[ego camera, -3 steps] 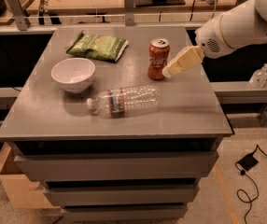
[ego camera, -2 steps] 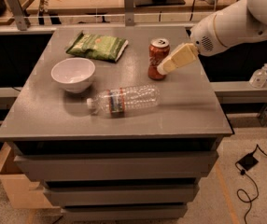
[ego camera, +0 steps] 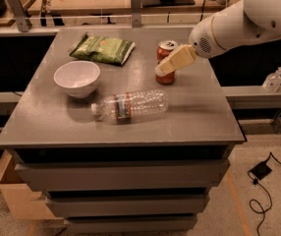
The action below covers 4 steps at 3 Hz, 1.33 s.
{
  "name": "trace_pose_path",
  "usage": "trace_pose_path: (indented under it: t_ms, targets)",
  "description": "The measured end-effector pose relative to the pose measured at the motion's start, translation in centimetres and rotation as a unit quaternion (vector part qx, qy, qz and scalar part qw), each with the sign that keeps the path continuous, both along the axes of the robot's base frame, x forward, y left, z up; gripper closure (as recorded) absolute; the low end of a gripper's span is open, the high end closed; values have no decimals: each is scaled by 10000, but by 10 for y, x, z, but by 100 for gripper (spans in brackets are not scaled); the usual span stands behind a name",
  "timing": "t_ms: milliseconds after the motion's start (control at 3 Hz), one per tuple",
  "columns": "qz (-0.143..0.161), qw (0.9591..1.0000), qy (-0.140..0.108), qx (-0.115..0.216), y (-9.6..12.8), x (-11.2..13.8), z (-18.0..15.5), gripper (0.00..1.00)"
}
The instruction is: Place coke can into white bowl
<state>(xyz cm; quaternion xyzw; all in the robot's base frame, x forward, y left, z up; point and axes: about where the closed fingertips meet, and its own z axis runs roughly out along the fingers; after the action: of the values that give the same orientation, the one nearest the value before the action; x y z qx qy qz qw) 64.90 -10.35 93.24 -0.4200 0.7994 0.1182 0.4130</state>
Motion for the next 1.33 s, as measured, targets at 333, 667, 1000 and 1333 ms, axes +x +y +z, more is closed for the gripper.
trace_pose_path:
  t_ms: [333, 667, 1000, 1333]
  targets:
    - [-247, 9997, 19, -36, 3, 8, -8, 0]
    - [-472, 9989, -22, -16, 1, 19, -15, 0]
    - [-635, 9979, -100, 38, -5, 34, -19, 0]
    - [-709, 9973, -147, 106, -8, 47, -23, 0]
